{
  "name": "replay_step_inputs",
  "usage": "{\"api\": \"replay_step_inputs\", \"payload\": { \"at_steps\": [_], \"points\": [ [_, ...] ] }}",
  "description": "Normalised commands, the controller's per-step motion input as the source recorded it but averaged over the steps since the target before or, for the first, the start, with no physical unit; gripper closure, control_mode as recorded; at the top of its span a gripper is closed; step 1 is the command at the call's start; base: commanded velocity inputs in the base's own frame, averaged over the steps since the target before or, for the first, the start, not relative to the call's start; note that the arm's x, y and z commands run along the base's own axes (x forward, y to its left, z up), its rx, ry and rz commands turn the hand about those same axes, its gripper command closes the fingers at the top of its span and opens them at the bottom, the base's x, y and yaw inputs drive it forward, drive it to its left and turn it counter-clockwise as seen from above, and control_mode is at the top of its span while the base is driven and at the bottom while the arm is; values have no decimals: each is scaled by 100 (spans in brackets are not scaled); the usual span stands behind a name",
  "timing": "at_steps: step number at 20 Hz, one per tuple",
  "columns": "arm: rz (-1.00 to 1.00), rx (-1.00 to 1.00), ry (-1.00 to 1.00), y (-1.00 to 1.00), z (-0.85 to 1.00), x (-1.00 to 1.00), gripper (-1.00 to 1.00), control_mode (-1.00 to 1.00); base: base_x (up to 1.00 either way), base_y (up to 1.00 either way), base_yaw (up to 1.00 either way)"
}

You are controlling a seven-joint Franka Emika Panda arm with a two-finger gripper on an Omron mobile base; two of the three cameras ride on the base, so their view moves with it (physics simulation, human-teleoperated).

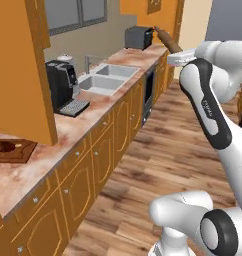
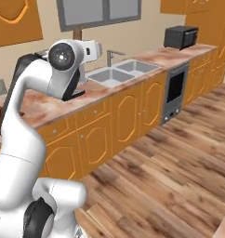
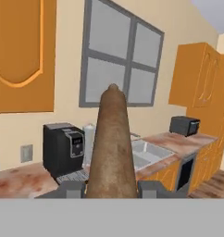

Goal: Open the cabinet, retrieve the rolling pin, and place it next to the meat on the cutting board to prepare for tenderizing.

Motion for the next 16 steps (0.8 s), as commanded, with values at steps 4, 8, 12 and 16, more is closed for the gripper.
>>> {"api": "replay_step_inputs", "payload": {
  "at_steps": [4,8,12,16],
  "points": [
    [0,0,0,0,0,0,100,100,42,0,54],
    [0,0,0,0,0,0,100,100,75,0,54],
    [0,0,0,0,0,0,100,100,92,0,53],
    [0,0,0,0,0,0,100,100,53,1,53]
  ]
}}
